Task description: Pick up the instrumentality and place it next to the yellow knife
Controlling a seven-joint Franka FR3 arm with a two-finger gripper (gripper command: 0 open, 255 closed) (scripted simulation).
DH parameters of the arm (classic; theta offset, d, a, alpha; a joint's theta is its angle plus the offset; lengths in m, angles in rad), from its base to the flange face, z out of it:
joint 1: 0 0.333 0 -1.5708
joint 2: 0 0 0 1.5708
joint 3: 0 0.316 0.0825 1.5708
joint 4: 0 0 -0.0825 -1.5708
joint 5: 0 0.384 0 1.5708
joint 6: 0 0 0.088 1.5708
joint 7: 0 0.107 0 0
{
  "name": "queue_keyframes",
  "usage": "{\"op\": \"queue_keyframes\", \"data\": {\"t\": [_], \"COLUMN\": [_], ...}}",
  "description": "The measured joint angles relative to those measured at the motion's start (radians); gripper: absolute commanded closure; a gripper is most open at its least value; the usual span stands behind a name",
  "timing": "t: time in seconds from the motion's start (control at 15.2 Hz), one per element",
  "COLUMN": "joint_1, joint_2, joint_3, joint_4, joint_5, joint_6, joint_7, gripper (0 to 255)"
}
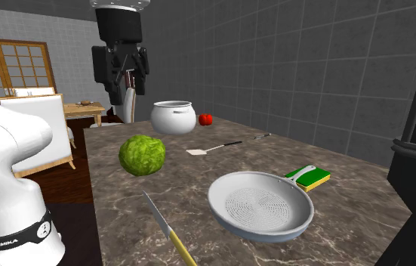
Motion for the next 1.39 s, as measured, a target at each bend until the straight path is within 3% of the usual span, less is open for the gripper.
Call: {"op": "queue_keyframes", "data": {"t": [0.2, 0.79, 1.39], "joint_1": [0.012, 0.098, 0.165], "joint_2": [0.023, 0.255, 0.517], "joint_3": [0.014, 0.13, 0.245], "joint_4": [-0.008, 0.036, 0.141], "joint_5": [0.007, 0.043, 0.019], "joint_6": [0.034, 0.254, 0.443], "joint_7": [-0.005, -0.022, -0.024], "gripper": [0, 0, 0]}}
